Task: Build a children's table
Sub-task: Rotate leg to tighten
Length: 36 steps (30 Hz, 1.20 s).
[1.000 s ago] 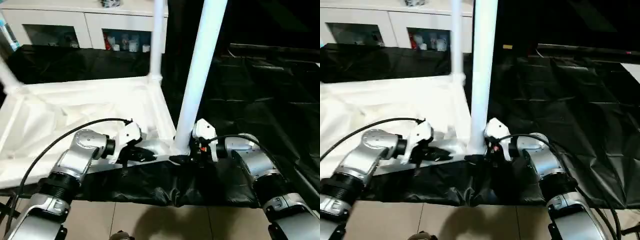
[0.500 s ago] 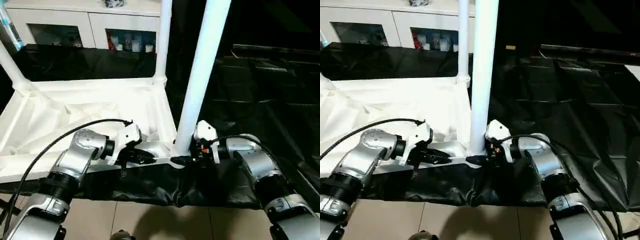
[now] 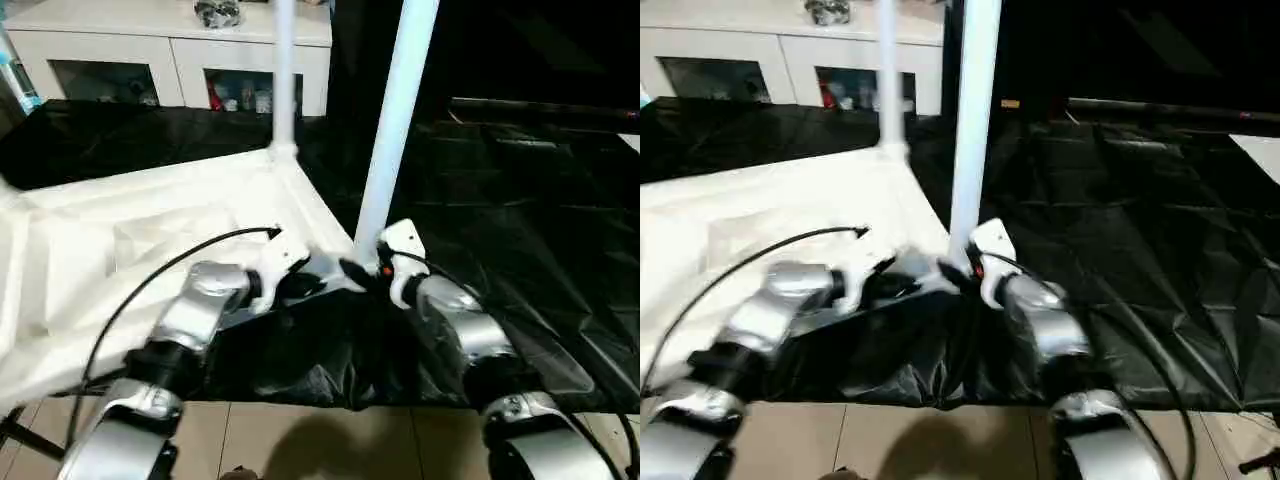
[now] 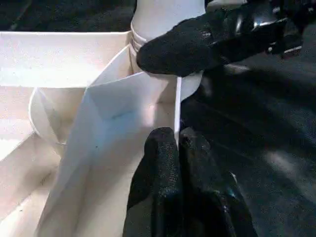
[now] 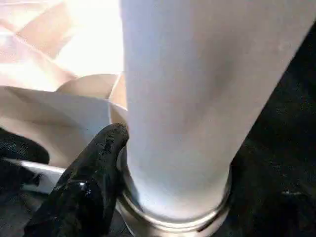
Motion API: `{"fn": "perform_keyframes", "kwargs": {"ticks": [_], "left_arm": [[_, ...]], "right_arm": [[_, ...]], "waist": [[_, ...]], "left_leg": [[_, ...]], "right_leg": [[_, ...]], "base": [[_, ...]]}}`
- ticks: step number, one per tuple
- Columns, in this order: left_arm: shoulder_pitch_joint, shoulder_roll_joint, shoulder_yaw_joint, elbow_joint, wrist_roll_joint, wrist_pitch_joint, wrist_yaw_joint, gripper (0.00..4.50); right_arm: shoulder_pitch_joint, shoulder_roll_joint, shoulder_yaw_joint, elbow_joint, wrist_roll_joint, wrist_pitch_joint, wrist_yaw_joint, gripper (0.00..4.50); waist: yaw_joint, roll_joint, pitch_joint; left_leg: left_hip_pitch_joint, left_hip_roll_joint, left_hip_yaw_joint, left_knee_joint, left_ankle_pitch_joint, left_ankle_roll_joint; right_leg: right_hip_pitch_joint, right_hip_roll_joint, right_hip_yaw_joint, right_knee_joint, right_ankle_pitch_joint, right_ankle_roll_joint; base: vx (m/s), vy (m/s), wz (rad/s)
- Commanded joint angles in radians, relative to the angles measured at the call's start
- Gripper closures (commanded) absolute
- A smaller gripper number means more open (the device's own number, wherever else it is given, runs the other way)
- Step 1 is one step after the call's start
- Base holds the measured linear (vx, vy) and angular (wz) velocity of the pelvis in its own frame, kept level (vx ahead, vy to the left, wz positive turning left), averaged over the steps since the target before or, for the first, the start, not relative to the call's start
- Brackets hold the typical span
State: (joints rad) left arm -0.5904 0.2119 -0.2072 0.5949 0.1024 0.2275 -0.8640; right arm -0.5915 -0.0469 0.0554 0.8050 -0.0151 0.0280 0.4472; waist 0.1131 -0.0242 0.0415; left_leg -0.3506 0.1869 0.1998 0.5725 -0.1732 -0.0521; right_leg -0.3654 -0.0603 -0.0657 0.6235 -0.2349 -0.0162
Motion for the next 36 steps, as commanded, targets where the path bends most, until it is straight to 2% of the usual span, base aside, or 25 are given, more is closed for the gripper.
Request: {"fn": "perform_keyframes", "kwargs": {"ticks": [1,4,8,11,12,15,16,17,19,22,24,29,31,36], "left_arm": [[-0.035,-0.088,-0.046,0.000,-0.008,-0.023,0.036,4.50],[-0.023,-0.072,-0.046,-0.015,-0.019,-0.045,-0.009,4.50],[0.000,-0.030,-0.053,-0.042,-0.038,-0.069,-0.089,4.50],[0.013,-0.006,-0.050,-0.052,-0.052,-0.088,-0.128,4.50],[0.023,0.016,-0.046,-0.069,-0.068,-0.085,-0.174,4.50],[0.030,0.033,-0.047,-0.080,-0.075,-0.096,-0.209,4.50],[0.033,0.042,-0.047,-0.085,-0.080,-0.099,-0.229,4.50],[0.040,0.067,-0.051,-0.101,-0.095,-0.107,-0.291,4.50],[0.042,0.086,-0.051,-0.112,-0.104,-0.107,-0.330,4.50],[0.041,0.100,-0.050,-0.115,-0.111,-0.110,-0.354,4.50],[0.039,0.129,-0.052,-0.119,-0.120,-0.112,-0.405,4.50],[0.040,0.151,-0.050,-0.128,-0.135,-0.101,-0.452,4.50],[0.043,0.161,-0.054,-0.135,-0.140,-0.092,-0.469,4.50],[0.051,0.182,-0.063,-0.159,-0.158,-0.066,-0.510,4.50]], "right_arm": [[-0.003,0.100,0.095,0.022,-0.024,-0.023,0.061,1.21],[0.000,0.090,0.065,-0.003,0.015,-0.001,0.109,0.98],[0.007,0.037,0.078,-0.019,0.015,-0.022,0.179,0.57],[0.004,0.002,0.082,-0.013,0.016,-0.046,0.228,0.50],[0.004,-0.032,0.091,-0.014,0.013,-0.068,0.286,0.50],[0.004,-0.054,0.095,-0.015,0.011,-0.077,0.326,0.50],[0.003,-0.067,0.099,-0.017,0.011,-0.082,0.351,0.50],[0.004,-0.096,0.108,-0.026,0.011,-0.096,0.420,0.50],[0.003,-0.121,0.116,-0.033,0.011,-0.101,0.479,0.50],[-0.002,-0.138,0.122,-0.028,0.013,-0.111,0.518,0.50],[-0.005,-0.174,0.134,-0.037,0.034,-0.104,0.625,0.50],[-0.005,-0.201,0.147,-0.058,0.051,-0.085,0.720,0.83],[-0.005,-0.207,0.151,-0.060,0.056,-0.079,0.749,1.13],[0.000,-0.225,0.171,-0.070,0.068,-0.064,0.831,1.53]], "waist": [[-0.004,0.008,-0.040],[-0.003,0.004,-0.043],[-0.001,0.000,-0.045],[0.000,-0.001,-0.050],[0.002,-0.001,-0.057],[0.004,0.000,-0.062],[0.003,0.001,-0.057],[0.004,0.002,-0.057],[0.005,0.003,-0.055],[0.005,0.004,-0.052],[0.008,0.005,-0.052],[0.014,0.001,-0.052],[0.020,0.000,-0.054],[0.030,-0.004,-0.053]], "left_leg": [[0.018,0.062,-0.040,-0.080,-0.316,-0.035],[0.013,0.059,-0.036,-0.078,-0.271,-0.010],[0.008,0.059,-0.035,-0.075,-0.230,0.008],[0.004,0.058,-0.032,-0.069,-0.176,0.025],[0.000,0.058,-0.031,-0.062,-0.118,0.047],[-0.005,0.057,-0.028,-0.053,-0.058,0.084],[-0.007,0.056,-0.026,-0.053,-0.058,0.097],[-0.007,0.057,-0.026,-0.053,-0.069,0.097],[-0.006,0.060,-0.025,-0.054,-0.118,0.086],[-0.005,0.062,-0.026,-0.056,-0.142,0.069],[-0.002,0.062,-0.026,-0.056,-0.152,0.064],[-0.002,0.063,-0.025,-0.055,-0.139,0.068],[-0.002,0.063,-0.025,-0.053,-0.125,0.073],[-0.001,0.065,-0.025,-0.053,-0.116,0.073]], "right_leg": [[0.008,-0.108,0.065,-0.102,-0.287,-0.157],[0.016,-0.107,0.065,-0.097,-0.211,-0.170],[0.021,-0.106,0.064,-0.092,-0.176,-0.174],[0.026,-0.105,0.063,-0.082,-0.093,-0.187],[0.030,-0.103,0.060,-0.068,0.011,-0.207],[0.030,-0.097,0.057,-0.053,0.138,-0.231],[0.027,-0.094,0.055,-0.054,0.151,-0.240],[0.027,-0.096,0.054,-0.056,0.137,-0.242],[0.028,-0.096,0.052,-0.059,0.071,-0.242],[0.026,-0.099,0.054,-0.064,0.016,-0.239],[0.026,-0.098,0.053,-0.068,-0.025,-0.235],[0.025,-0.098,0.054,-0.064,-0.001,-0.242],[0.024,-0.098,0.054,-0.061,0.011,-0.245],[0.023,-0.099,0.053,-0.059,0.010,-0.247]], "base": [[0.000,0.000,0.00],[0.000,0.000,0.00],[0.000,0.000,0.00],[0.000,0.000,0.00],[0.000,0.000,0.00],[0.000,0.000,0.00],[0.000,0.000,0.00],[0.000,0.000,0.00],[0.000,0.000,0.00],[0.000,0.000,0.00],[0.000,0.000,0.00],[0.000,0.000,0.00],[0.000,0.000,0.00],[0.000,0.000,0.00]]}}
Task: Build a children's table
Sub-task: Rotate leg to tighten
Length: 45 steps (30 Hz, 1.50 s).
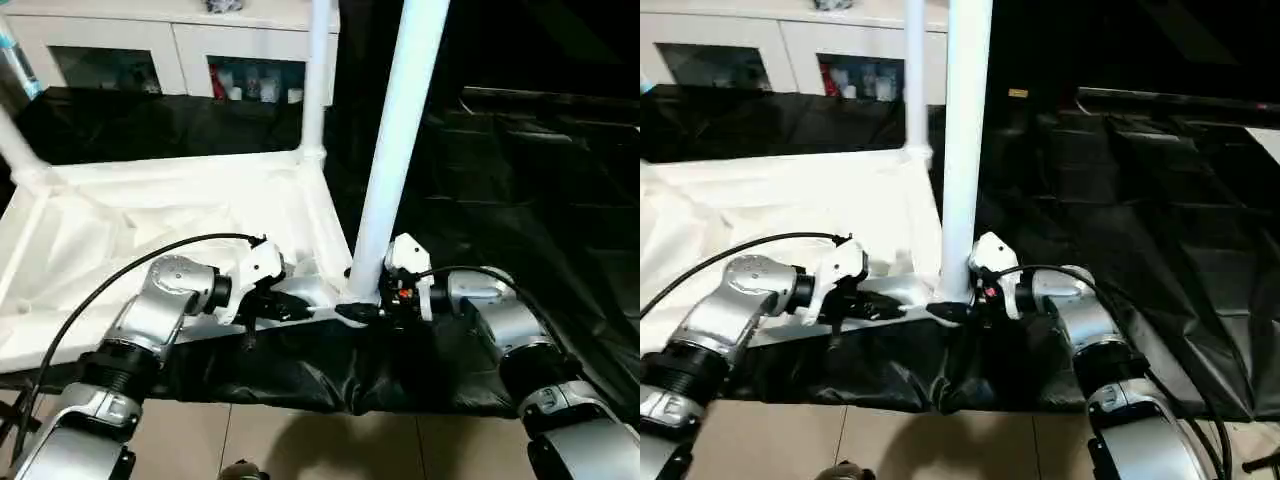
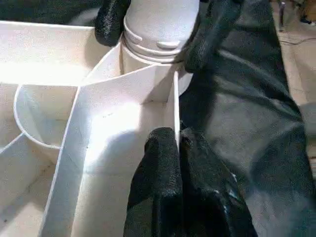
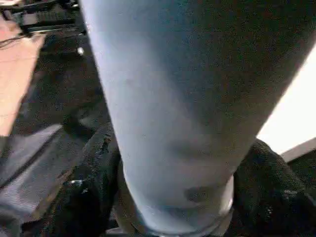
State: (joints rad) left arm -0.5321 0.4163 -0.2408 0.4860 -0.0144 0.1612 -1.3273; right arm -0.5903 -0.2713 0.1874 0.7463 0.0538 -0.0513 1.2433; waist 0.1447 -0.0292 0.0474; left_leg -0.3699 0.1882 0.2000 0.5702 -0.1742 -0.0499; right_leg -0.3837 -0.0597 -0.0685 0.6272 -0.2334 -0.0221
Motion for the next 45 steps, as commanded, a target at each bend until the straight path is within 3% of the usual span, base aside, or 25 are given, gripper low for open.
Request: {"fn": "perform_keyframes", "kwargs": {"ticks": [1,7,11,14,17,18,19,21,23,24,25,27,28,29,32,34,41,45], "left_arm": [[-0.007,-0.022,-0.029,-0.051,-0.042,0.004,-0.049,4.50],[0.000,-0.021,-0.025,-0.054,-0.044,0.012,-0.038,4.50],[0.002,-0.035,-0.027,-0.034,-0.014,0.020,0.025,4.50],[-0.002,-0.055,-0.023,-0.012,0.005,0.021,0.087,4.50],[-0.037,-0.123,-0.003,0.053,0.048,0.026,0.261,4.50],[-0.047,-0.140,0.002,0.069,0.056,0.030,0.302,4.50],[-0.061,-0.165,0.010,0.090,0.062,0.036,0.357,4.50],[-0.077,-0.196,0.018,0.114,0.069,0.042,0.420,4.50],[-0.110,-0.260,0.026,0.156,0.085,0.038,0.534,4.50],[-0.113,-0.270,0.026,0.159,0.085,0.037,0.541,4.50],[-0.114,-0.275,0.026,0.158,0.084,0.037,0.539,4.50],[-0.118,-0.289,0.027,0.155,0.084,0.031,0.531,4.50],[-0.114,-0.287,0.025,0.149,0.084,0.022,0.521,4.50],[-0.114,-0.287,0.025,0.149,0.084,0.022,0.521,4.50],[-0.101,-0.276,0.020,0.135,0.075,0.001,0.482,4.50],[-0.060,-0.227,0.008,0.077,0.041,-0.038,0.356,4.50],[-0.018,-0.163,0.004,0.007,-0.002,-0.035,0.224,4.50],[-0.001,-0.110,-0.001,-0.018,-0.021,-0.029,0.133,4.50]], "right_arm": [[0.000,-0.002,0.041,-0.013,0.000,0.017,0.041,1.61],[0.027,0.010,0.052,-0.047,0.002,0.037,0.062,1.80],[0.041,0.041,0.038,-0.031,-0.001,0.068,-0.019,1.81],[0.043,0.078,0.015,-0.004,-0.007,0.088,-0.134,1.81],[0.033,0.154,-0.036,0.048,-0.026,0.103,-0.381,1.82],[0.031,0.170,-0.045,0.056,-0.029,0.109,-0.426,1.82],[0.030,0.193,-0.052,0.059,-0.034,0.110,-0.480,1.83],[0.026,0.225,-0.063,0.064,-0.039,0.118,-0.556,1.83],[0.016,0.299,-0.067,0.069,-0.048,0.120,-0.665,1.83],[0.016,0.308,-0.061,0.067,-0.053,0.112,-0.670,1.83],[0.015,0.312,-0.059,0.066,-0.055,0.101,-0.670,1.27],[0.009,0.322,-0.065,0.067,-0.048,0.081,-0.669,1.13],[0.009,0.320,-0.072,0.065,-0.040,0.085,-0.663,1.13],[0.009,0.320,-0.072,0.065,-0.040,0.085,-0.663,1.07],[0.007,0.298,-0.080,0.060,-0.040,0.078,-0.657,0.76],[0.015,0.233,-0.067,0.028,-0.032,0.061,-0.548,0.53],[0.028,0.149,-0.035,-0.007,-0.020,0.013,-0.361,0.53],[0.038,0.077,-0.014,-0.047,0.014,0.015,-0.161,0.53]], "waist": [[-0.002,0.002,-0.060],[-0.001,-0.005,-0.058],[-0.003,-0.010,-0.058],[-0.009,-0.007,-0.050],[-0.017,-0.004,-0.044],[-0.019,0.001,-0.040],[-0.022,-0.002,-0.039],[-0.023,0.007,-0.038],[-0.027,0.007,-0.040],[-0.026,0.004,-0.044],[-0.025,0.003,-0.044],[-0.024,0.005,-0.048],[-0.022,0.011,-0.050],[-0.023,0.008,-0.051],[-0.021,0.008,-0.053],[-0.020,0.007,-0.056],[-0.018,0.010,-0.063],[-0.012,0.012,-0.058]], "left_leg": [[0.018,0.063,-0.025,-0.051,-0.115,0.070],[0.018,0.062,-0.025,-0.051,-0.108,0.066],[0.018,0.062,-0.024,-0.050,-0.101,0.066],[0.021,0.062,-0.026,-0.058,-0.153,0.040],[0.030,0.061,-0.033,-0.070,-0.245,-0.016],[0.039,0.062,-0.038,-0.073,-0.307,-0.039],[0.041,0.062,-0.037,-0.074,-0.324,-0.041],[0.049,0.062,-0.043,-0.076,-0.370,-0.053],[0.049,0.062,-0.041,-0.078,-0.358,-0.057],[0.043,0.061,-0.042,-0.078,-0.325,-0.055],[0.040,0.061,-0.040,-0.078,-0.312,-0.047],[0.037,0.058,-0.037,-0.073,-0.277,-0.026],[0.034,0.057,-0.035,-0.070,-0.251,-0.014],[0.031,0.056,-0.033,-0.069,-0.229,-0.001],[0.027,0.055,-0.033,-0.068,-0.192,0.014],[0.023,0.057,-0.033,-0.065,-0.173,0.028],[0.014,0.058,-0.027,-0.052,-0.106,0.069],[0.014,0.060,-0.027,-0.053,-0.128,0.076]], "right_leg": [[0.042,-0.099,0.056,-0.062,0.008,-0.242],[0.042,-0.099,0.056,-0.062,0.003,-0.236],[0.042,-0.099,0.056,-0.061,0.002,-0.235],[0.036,-0.102,0.058,-0.075,-0.093,-0.221],[0.032,-0.107,0.061,-0.092,-0.262,-0.184],[0.027,-0.111,0.063,-0.105,-0.368,-0.158],[0.024,-0.110,0.064,-0.109,-0.385,-0.154],[0.022,-0.114,0.067,-0.115,-0.429,-0.143],[0.020,-0.110,0.069,-0.115,-0.401,-0.142],[0.028,-0.109,0.068,-0.107,-0.332,-0.151],[0.029,-0.109,0.069,-0.106,-0.311,-0.152],[0.031,-0.109,0.070,-0.101,-0.251,-0.160],[0.033,-0.109,0.071,-0.098,-0.209,-0.168],[0.036,-0.108,0.070,-0.095,-0.176,-0.172],[0.041,-0.106,0.067,-0.090,-0.127,-0.179],[0.046,-0.105,0.064,-0.085,-0.096,-0.182],[0.046,-0.097,0.059,-0.065,0.037,-0.215],[0.043,-0.097,0.056,-0.068,0.008,-0.222]], "base": [[0.000,0.000,0.00],[0.000,0.000,0.00],[0.000,0.000,0.00],[0.000,0.000,0.00],[0.000,0.000,0.00],[0.000,0.000,0.00],[0.000,0.000,0.00],[0.000,0.000,0.00],[0.000,0.000,0.00],[0.000,0.000,0.00],[0.000,0.000,0.00],[0.000,0.000,0.00],[0.000,0.000,0.00],[0.000,0.000,0.00],[0.000,0.000,0.00],[0.000,0.000,0.00],[0.000,0.000,0.00],[0.000,0.000,0.00]]}}
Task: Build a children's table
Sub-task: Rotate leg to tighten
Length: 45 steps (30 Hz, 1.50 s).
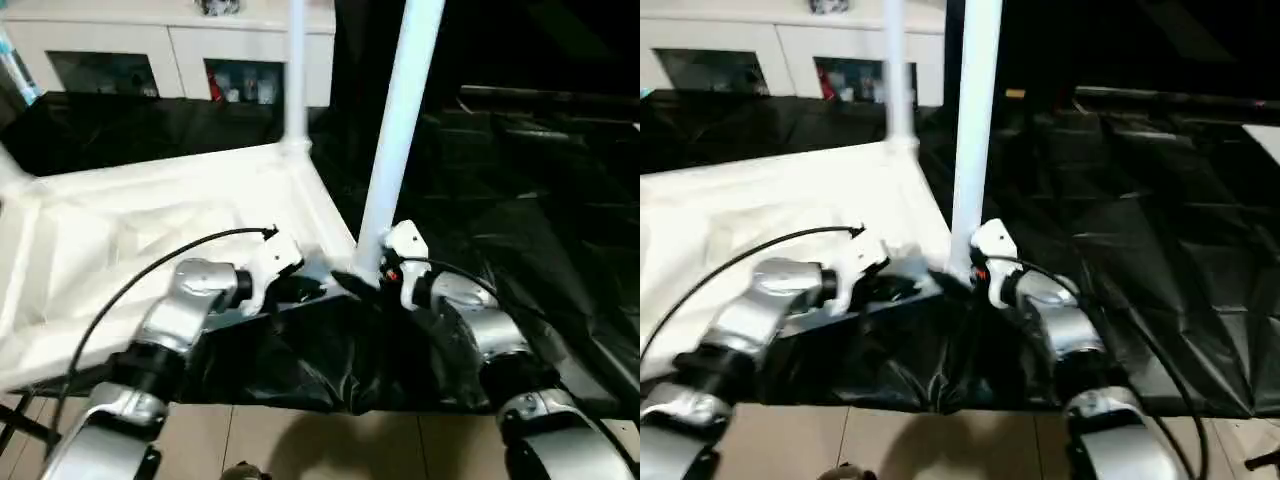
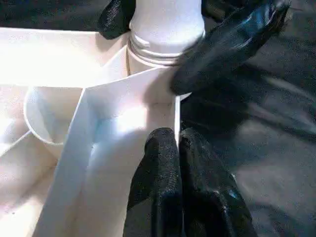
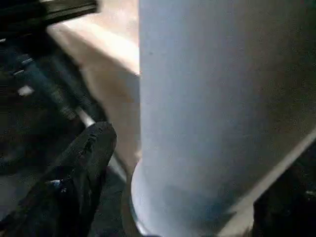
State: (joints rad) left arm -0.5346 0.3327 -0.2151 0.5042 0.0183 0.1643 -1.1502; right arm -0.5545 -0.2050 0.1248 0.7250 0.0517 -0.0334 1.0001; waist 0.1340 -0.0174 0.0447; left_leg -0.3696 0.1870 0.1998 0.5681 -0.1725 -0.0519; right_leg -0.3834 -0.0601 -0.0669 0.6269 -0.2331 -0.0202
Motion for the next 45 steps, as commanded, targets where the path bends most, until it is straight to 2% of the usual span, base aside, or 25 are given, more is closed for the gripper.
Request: {"fn": "perform_keyframes", "kwargs": {"ticks": [1,2,6,7,11,12,18,21,23,25,26,27,28,31,32,33,34,35,36,37,38,39,41,42,45], "left_arm": [[0.003,-0.020,-0.028,-0.039,-0.055,-0.031,-0.056,4.50],[0.005,-0.011,-0.029,-0.045,-0.057,-0.028,-0.072,4.50],[0.010,0.022,-0.028,-0.068,-0.075,-0.005,-0.129,4.50],[0.012,0.028,-0.029,-0.072,-0.079,-0.001,-0.140,4.50],[0.019,0.048,-0.033,-0.087,-0.088,0.012,-0.181,4.50],[0.020,0.052,-0.033,-0.091,-0.090,0.019,-0.188,4.50],[0.023,0.054,-0.035,-0.098,-0.094,0.025,-0.184,4.50],[0.029,0.040,-0.034,-0.095,-0.083,0.018,-0.152,4.50],[0.028,0.025,-0.032,-0.081,-0.068,0.015,-0.109,4.50],[0.026,0.011,-0.029,-0.069,-0.060,0.017,-0.078,4.50],[0.020,-0.003,-0.027,-0.057,-0.052,0.014,-0.049,4.50],[0.015,-0.013,-0.025,-0.048,-0.046,0.012,-0.028,4.50],[-0.007,-0.046,-0.021,-0.017,-0.028,0.016,0.041,4.50],[-0.035,-0.081,-0.017,0.019,-0.009,0.023,0.119,4.50],[-0.041,-0.089,-0.015,0.028,-0.005,0.025,0.136,4.50],[-0.063,-0.117,-0.008,0.059,0.010,0.024,0.203,4.50],[-0.074,-0.132,-0.004,0.075,0.016,0.025,0.238,4.50],[-0.085,-0.147,0.000,0.091,0.021,0.026,0.272,4.50],[-0.095,-0.165,0.002,0.103,0.027,0.026,0.304,4.50],[-0.097,-0.173,0.003,0.105,0.031,0.026,0.312,4.50],[-0.098,-0.182,0.005,0.107,0.033,0.023,0.316,4.50],[-0.098,-0.189,0.007,0.107,0.033,0.018,0.316,4.50],[-0.098,-0.192,0.008,0.106,0.032,0.014,0.314,4.50],[-0.096,-0.191,0.006,0.104,0.032,0.002,0.304,4.50],[-0.079,-0.169,0.001,0.092,0.024,-0.034,0.259,4.50]], "right_arm": [[0.003,0.003,0.051,-0.030,0.019,0.000,0.105,0.53],[0.004,-0.009,0.055,-0.037,0.026,0.005,0.144,0.77],[0.008,-0.055,0.078,-0.067,0.055,0.038,0.277,0.91],[0.009,-0.058,0.081,-0.073,0.059,0.045,0.290,1.12],[0.021,-0.064,0.093,-0.099,0.069,0.073,0.338,1.29],[0.026,-0.063,0.097,-0.103,0.067,0.073,0.342,1.54],[0.049,-0.055,0.111,-0.122,0.072,0.088,0.353,1.90],[0.069,-0.044,0.115,-0.141,0.074,0.100,0.339,1.92],[0.082,-0.026,0.109,-0.147,0.069,0.102,0.288,1.93],[0.089,-0.006,0.104,-0.142,0.058,0.080,0.239,1.93],[0.083,0.016,0.094,-0.118,0.039,0.077,0.164,1.93],[0.079,0.031,0.087,-0.101,0.025,0.077,0.110,1.93],[0.063,0.078,0.063,-0.053,-0.002,0.074,-0.035,1.93],[0.050,0.122,0.045,-0.017,-0.021,0.066,-0.153,1.94],[0.048,0.130,0.043,-0.011,-0.025,0.061,-0.174,1.94],[0.036,0.162,0.032,0.010,-0.032,0.073,-0.250,1.94],[0.028,0.182,0.026,0.021,-0.036,0.082,-0.297,1.94],[0.021,0.202,0.019,0.031,-0.040,0.092,-0.344,1.94],[0.014,0.231,0.013,0.037,-0.037,0.117,-0.382,1.94],[0.012,0.244,0.012,0.038,-0.034,0.127,-0.389,1.94],[0.011,0.256,0.018,0.038,-0.044,0.113,-0.407,1.94],[0.008,0.265,0.015,0.042,-0.043,0.102,-0.415,1.38],[0.005,0.269,0.011,0.045,-0.041,0.088,-0.417,1.38],[-0.001,0.266,-0.004,0.049,-0.028,0.087,-0.420,1.04],[-0.006,0.228,-0.017,0.037,-0.009,0.092,-0.370,0.89]], "waist": [[0.001,0.000,-0.055],[0.002,0.001,-0.055],[0.010,-0.003,-0.055],[0.012,-0.002,-0.056],[0.013,-0.004,-0.057],[0.014,-0.006,-0.057],[0.015,-0.007,-0.057],[0.014,-0.009,-0.058],[0.014,-0.009,-0.056],[0.012,-0.009,-0.052],[0.012,-0.009,-0.052],[0.003,-0.011,-0.048],[0.000,-0.012,-0.047],[-0.008,-0.012,-0.044],[-0.010,-0.012,-0.044],[-0.014,-0.007,-0.040],[-0.015,-0.008,-0.040],[-0.015,-0.004,-0.043],[-0.015,-0.002,-0.043],[-0.017,-0.006,-0.044],[-0.015,-0.003,-0.047],[-0.016,-0.003,-0.047],[-0.014,-0.004,-0.049],[-0.014,-0.003,-0.051],[-0.013,-0.003,-0.050]], "left_leg": [[0.015,0.062,-0.026,-0.051,-0.140,0.074],[0.015,0.062,-0.027,-0.051,-0.146,0.072],[0.017,0.062,-0.025,-0.050,-0.134,0.077],[0.015,0.062,-0.026,-0.049,-0.128,0.079],[0.015,0.063,-0.026,-0.049,-0.121,0.077],[0.016,0.063,-0.026,-0.049,-0.121,0.077],[0.015,0.062,-0.026,-0.049,-0.112,0.072],[0.015,0.061,-0.026,-0.047,-0.099,0.080],[0.016,0.061,-0.025,-0.048,-0.109,0.076],[0.017,0.062,-0.027,-0.053,-0.146,0.056],[0.017,0.062,-0.027,-0.053,-0.146,0.056],[0.019,0.060,-0.030,-0.059,-0.178,0.028],[0.023,0.062,-0.032,-0.063,-0.203,0.013],[0.025,0.059,-0.037,-0.068,-0.253,-0.013],[0.026,0.061,-0.037,-0.069,-0.254,-0.018],[0.035,0.060,-0.035,-0.070,-0.288,-0.025],[0.039,0.059,-0.036,-0.070,-0.301,-0.027],[0.034,0.060,-0.038,-0.071,-0.293,-0.029],[0.035,0.060,-0.038,-0.071,-0.288,-0.031],[0.035,0.059,-0.038,-0.072,-0.280,-0.031],[0.031,0.060,-0.038,-0.070,-0.263,-0.025],[0.032,0.059,-0.035,-0.068,-0.251,-0.016],[0.028,0.057,-0.033,-0.066,-0.224,-0.003],[0.026,0.056,-0.033,-0.066,-0.206,0.004],[0.025,0.056,-0.033,-0.066,-0.200,0.016]], "right_leg": [[0.043,-0.097,0.055,-0.070,-0.013,-0.224],[0.043,-0.098,0.055,-0.071,-0.021,-0.225],[0.041,-0.095,0.055,-0.069,-0.013,-0.228],[0.041,-0.097,0.055,-0.067,-0.011,-0.228],[0.041,-0.098,0.054,-0.066,-0.012,-0.232],[0.041,-0.098,0.054,-0.067,-0.014,-0.231],[0.041,-0.098,0.054,-0.065,-0.014,-0.226],[0.042,-0.097,0.053,-0.063,0.005,-0.226],[0.040,-0.098,0.054,-0.067,-0.020,-0.220],[0.037,-0.101,0.055,-0.076,-0.097,-0.206],[0.037,-0.101,0.055,-0.076,-0.097,-0.206],[0.036,-0.103,0.056,-0.084,-0.169,-0.196],[0.034,-0.106,0.058,-0.089,-0.219,-0.185],[0.034,-0.109,0.059,-0.098,-0.315,-0.160],[0.033,-0.109,0.061,-0.099,-0.317,-0.156],[0.023,-0.107,0.064,-0.106,-0.343,-0.151],[0.023,-0.109,0.064,-0.108,-0.358,-0.151],[0.029,-0.110,0.065,-0.105,-0.345,-0.152],[0.027,-0.109,0.066,-0.106,-0.331,-0.153],[0.029,-0.105,0.065,-0.102,-0.309,-0.155],[0.032,-0.108,0.066,-0.098,-0.270,-0.158],[0.031,-0.106,0.066,-0.097,-0.231,-0.163],[0.035,-0.106,0.066,-0.094,-0.193,-0.168],[0.038,-0.105,0.065,-0.091,-0.169,-0.169],[0.040,-0.104,0.064,-0.091,-0.158,-0.171]], "base": [[0.000,0.000,0.00],[0.000,0.000,0.00],[0.000,0.000,0.00],[0.000,0.000,0.00],[0.000,0.000,0.00],[0.000,0.000,0.00],[0.000,0.000,0.00],[0.000,0.000,0.00],[0.000,0.000,0.00],[0.000,0.000,0.00],[0.000,0.000,0.00],[0.000,0.000,0.00],[0.000,0.000,0.00],[0.000,0.000,0.00],[0.000,0.000,0.00],[0.000,0.000,0.00],[0.000,0.000,0.00],[0.000,0.000,0.00],[0.000,0.000,0.00],[0.000,0.000,0.00],[0.000,0.000,0.00],[0.000,0.000,0.00],[0.000,0.000,0.00],[0.000,0.000,0.00],[0.000,0.000,0.00]]}}
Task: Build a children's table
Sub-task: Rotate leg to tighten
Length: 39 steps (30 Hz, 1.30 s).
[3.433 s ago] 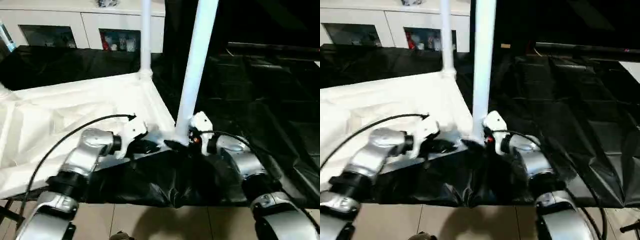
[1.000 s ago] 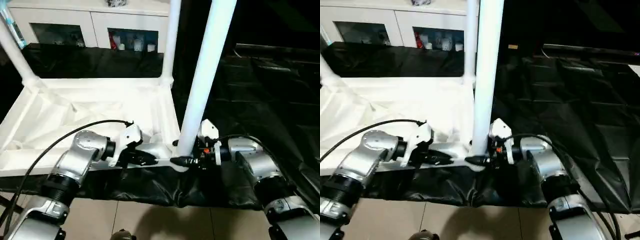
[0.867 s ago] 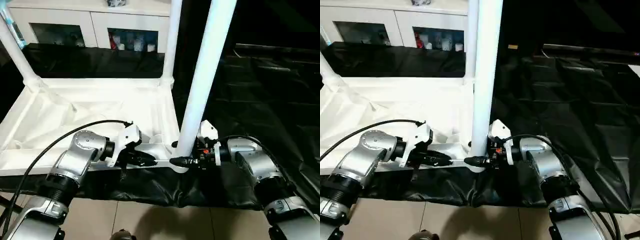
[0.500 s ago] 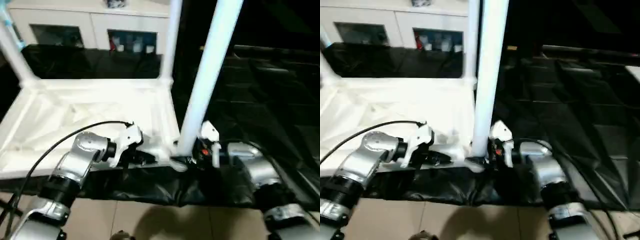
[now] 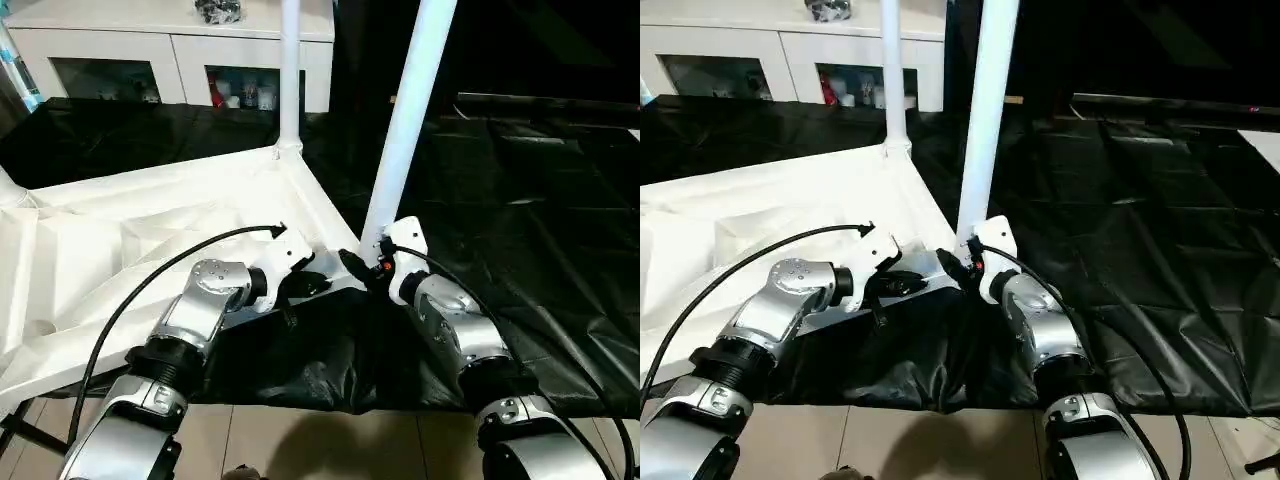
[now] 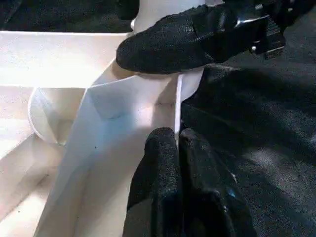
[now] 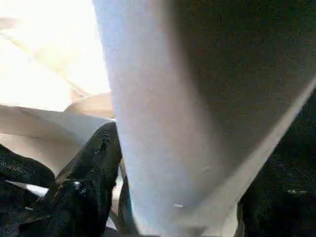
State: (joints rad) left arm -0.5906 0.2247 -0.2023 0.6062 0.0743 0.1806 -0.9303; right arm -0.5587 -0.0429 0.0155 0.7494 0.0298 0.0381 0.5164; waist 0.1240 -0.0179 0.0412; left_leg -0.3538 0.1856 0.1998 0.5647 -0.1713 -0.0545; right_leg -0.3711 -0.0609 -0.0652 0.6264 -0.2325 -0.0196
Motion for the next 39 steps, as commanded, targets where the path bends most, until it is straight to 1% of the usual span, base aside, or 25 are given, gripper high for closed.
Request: {"fn": "perform_keyframes", "kwargs": {"ticks": [1,2,3,4,5,6,7,8,9,11,13,14,15,16,17,18,20,21,23,26,30,32,37,38,39], "left_arm": [[-0.019,-0.054,-0.013,-0.014,-0.036,-0.061,0.024,4.50],[-0.019,-0.054,-0.013,-0.014,-0.036,-0.061,0.024,4.50],[-0.014,-0.044,-0.013,-0.019,-0.042,-0.068,0.003,4.50],[-0.005,-0.034,-0.013,-0.027,-0.048,-0.079,-0.022,4.50],[0.001,-0.028,-0.013,-0.032,-0.052,-0.086,-0.039,4.50],[0.005,-0.022,-0.013,-0.039,-0.056,-0.085,-0.054,4.50],[0.009,-0.017,-0.013,-0.046,-0.060,-0.085,-0.069,4.50],[0.020,-0.002,-0.013,-0.063,-0.070,-0.082,-0.100,4.50],[0.026,0.008,-0.013,-0.073,-0.077,-0.080,-0.120,4.50],[0.034,0.023,-0.014,-0.084,-0.086,-0.080,-0.148,4.50],[0.042,0.047,-0.015,-0.094,-0.094,-0.078,-0.187,4.50],[0.042,0.047,-0.015,-0.094,-0.094,-0.078,-0.187,4.50],[0.048,0.060,-0.017,-0.103,-0.101,-0.074,-0.214,4.50],[0.052,0.073,-0.017,-0.110,-0.105,-0.071,-0.238,4.50],[0.052,0.073,-0.017,-0.110,-0.105,-0.071,-0.238,4.50],[0.058,0.091,-0.018,-0.120,-0.114,-0.067,-0.280,4.50],[0.059,0.098,-0.017,-0.123,-0.116,-0.065,-0.292,4.50],[0.060,0.104,-0.016,-0.127,-0.120,-0.061,-0.304,4.50],[0.060,0.114,-0.013,-0.130,-0.122,-0.057,-0.315,4.50],[0.058,0.118,-0.014,-0.130,-0.123,-0.053,-0.320,4.50],[0.059,0.119,-0.015,-0.136,-0.126,-0.045,-0.325,4.50],[0.061,0.118,-0.014,-0.138,-0.127,-0.043,-0.327,4.50],[0.075,0.113,-0.014,-0.148,-0.126,-0.041,-0.320,4.50],[0.080,0.103,-0.009,-0.144,-0.123,-0.048,-0.295,4.50],[0.083,0.096,-0.006,-0.141,-0.121,-0.053,-0.276,4.50]], "right_arm": [[-0.002,0.054,0.093,0.006,0.017,0.021,0.135,0.82],[-0.002,0.054,0.093,0.006,0.017,0.021,0.135,0.70],[0.005,0.030,0.109,-0.014,0.018,0.019,0.189,0.47],[0.017,0.001,0.133,-0.039,0.011,0.018,0.246,0.47],[0.025,-0.019,0.150,-0.055,0.005,0.017,0.283,0.33],[0.028,-0.030,0.155,-0.061,0.003,0.016,0.303,0.23],[0.030,-0.042,0.159,-0.066,0.001,0.015,0.324,0.23],[0.032,-0.067,0.164,-0.075,0.004,0.014,0.370,0.23],[0.033,-0.082,0.165,-0.079,0.008,0.014,0.399,0.23],[0.034,-0.104,0.170,-0.089,0.015,0.014,0.448,0.23],[0.034,-0.136,0.178,-0.106,0.029,0.020,0.531,0.23],[0.034,-0.136,0.178,-0.106,0.029,0.020,0.531,0.23],[0.033,-0.152,0.183,-0.114,0.038,0.026,0.573,0.23],[0.033,-0.170,0.190,-0.126,0.046,0.031,0.615,0.47],[0.033,-0.170,0.190,-0.126,0.046,0.031,0.615,0.56],[0.032,-0.196,0.200,-0.144,0.062,0.042,0.681,0.56],[0.031,-0.206,0.203,-0.151,0.068,0.046,0.706,0.60],[0.030,-0.214,0.205,-0.156,0.074,0.053,0.725,0.87],[0.027,-0.222,0.205,-0.157,0.075,0.061,0.745,1.00],[0.027,-0.224,0.204,-0.158,0.076,0.066,0.758,1.37],[0.040,-0.223,0.212,-0.171,0.079,0.077,0.773,1.54],[0.045,-0.221,0.216,-0.173,0.080,0.078,0.772,1.81],[0.064,-0.212,0.215,-0.180,0.080,0.083,0.757,1.93],[0.072,-0.203,0.209,-0.179,0.077,0.079,0.732,1.94],[0.078,-0.196,0.205,-0.179,0.076,0.075,0.716,1.94]], "waist": [[-0.004,-0.003,-0.047],[-0.004,-0.002,-0.046],[-0.003,-0.004,-0.046],[0.001,-0.006,-0.047],[0.000,-0.006,-0.047],[0.000,-0.010,-0.048],[0.002,-0.010,-0.049],[0.001,-0.014,-0.048],[0.003,-0.011,-0.048],[0.004,-0.012,-0.050],[0.008,-0.010,-0.053],[0.007,-0.010,-0.054],[0.008,-0.008,-0.052],[0.009,-0.007,-0.053],[0.011,-0.007,-0.053],[0.013,-0.007,-0.053],[0.017,-0.007,-0.052],[0.019,-0.007,-0.053],[0.020,-0.007,-0.053],[0.021,-0.009,-0.053],[0.022,-0.010,-0.054],[0.023,-0.010,-0.054],[0.023,-0.009,-0.055],[0.023,-0.006,-0.055],[0.022,-0.008,-0.054]], "left_leg": [[0.009,0.059,-0.033,-0.063,-0.203,0.018],[0.009,0.059,-0.032,-0.063,-0.208,0.019],[0.009,0.059,-0.033,-0.062,-0.213,0.022],[0.008,0.060,-0.032,-0.061,-0.201,0.028],[0.006,0.060,-0.031,-0.061,-0.195,0.031],[0.005,0.059,-0.031,-0.059,-0.179,0.038],[0.003,0.059,-0.031,-0.058,-0.169,0.041],[0.001,0.058,-0.029,-0.057,-0.157,0.051],[0.001,0.059,-0.029,-0.056,-0.152,0.055],[0.001,0.059,-0.028,-0.053,-0.144,0.060],[-0.002,0.061,-0.027,-0.049,-0.118,0.071],[-0.003,0.060,-0.026,-0.048,-0.113,0.077],[-0.003,0.060,-0.026,-0.048,-0.115,0.080],[-0.003,0.060,-0.026,-0.047,-0.116,0.081],[-0.003,0.062,-0.026,-0.047,-0.116,0.083],[-0.001,0.062,-0.025,-0.046,-0.119,0.085],[-0.001,0.062,-0.025,-0.047,-0.122,0.083],[0.000,0.063,-0.025,-0.046,-0.121,0.081],[0.000,0.062,-0.026,-0.047,-0.119,0.080],[-0.001,0.062,-0.026,-0.046,-0.119,0.074],[0.000,0.061,-0.025,-0.046,-0.115,0.073],[-0.001,0.061,-0.025,-0.045,-0.108,0.073],[-0.001,0.061,-0.025,-0.044,-0.110,0.073],[-0.001,0.061,-0.025,-0.045,-0.111,0.073],[-0.001,0.062,-0.026,-0.045,-0.115,0.071]], "right_leg": [[0.028,-0.104,0.062,-0.090,-0.160,-0.171],[0.027,-0.103,0.062,-0.092,-0.165,-0.171],[0.028,-0.102,0.061,-0.092,-0.173,-0.170],[0.031,-0.103,0.060,-0.091,-0.162,-0.167],[0.031,-0.102,0.062,-0.090,-0.150,-0.167],[0.032,-0.102,0.061,-0.087,-0.128,-0.168],[0.033,-0.102,0.060,-0.085,-0.116,-0.170],[0.034,-0.102,0.059,-0.084,-0.104,-0.174],[0.033,-0.102,0.058,-0.083,-0.105,-0.177],[0.033,-0.100,0.056,-0.081,-0.097,-0.180],[0.032,-0.097,0.055,-0.072,-0.045,-0.192],[0.031,-0.096,0.054,-0.071,-0.032,-0.195],[0.030,-0.096,0.054,-0.072,-0.028,-0.201],[0.030,-0.096,0.053,-0.070,-0.025,-0.203],[0.031,-0.096,0.053,-0.070,-0.023,-0.205],[0.029,-0.095,0.053,-0.070,-0.024,-0.208],[0.028,-0.095,0.053,-0.071,-0.030,-0.210],[0.029,-0.096,0.053,-0.070,-0.027,-0.212],[0.028,-0.096,0.053,-0.069,-0.028,-0.213],[0.029,-0.097,0.053,-0.069,-0.034,-0.214],[0.029,-0.097,0.053,-0.069,-0.034,-0.212],[0.030,-0.097,0.053,-0.067,-0.025,-0.211],[0.029,-0.097,0.053,-0.068,-0.025,-0.210],[0.029,-0.097,0.053,-0.068,-0.025,-0.211],[0.029,-0.097,0.052,-0.069,-0.030,-0.209]], "base": [[0.000,0.000,0.00],[0.000,0.000,0.00],[0.000,0.000,0.00],[0.000,0.000,0.00],[0.000,0.000,0.00],[0.000,0.000,0.00],[0.000,0.000,0.00],[0.000,0.000,0.00],[0.000,0.000,0.00],[0.000,0.000,0.00],[0.000,0.000,0.00],[0.000,0.000,0.00],[0.000,0.000,0.00],[0.000,0.000,0.00],[0.000,0.000,0.00],[0.000,0.000,0.00],[0.000,0.000,0.00],[0.000,0.000,0.00],[0.000,0.000,0.00],[0.000,0.000,0.00],[0.000,0.000,0.00],[0.000,0.000,0.00],[0.000,0.000,0.00],[0.000,0.000,0.00],[0.000,0.000,0.00]]}}
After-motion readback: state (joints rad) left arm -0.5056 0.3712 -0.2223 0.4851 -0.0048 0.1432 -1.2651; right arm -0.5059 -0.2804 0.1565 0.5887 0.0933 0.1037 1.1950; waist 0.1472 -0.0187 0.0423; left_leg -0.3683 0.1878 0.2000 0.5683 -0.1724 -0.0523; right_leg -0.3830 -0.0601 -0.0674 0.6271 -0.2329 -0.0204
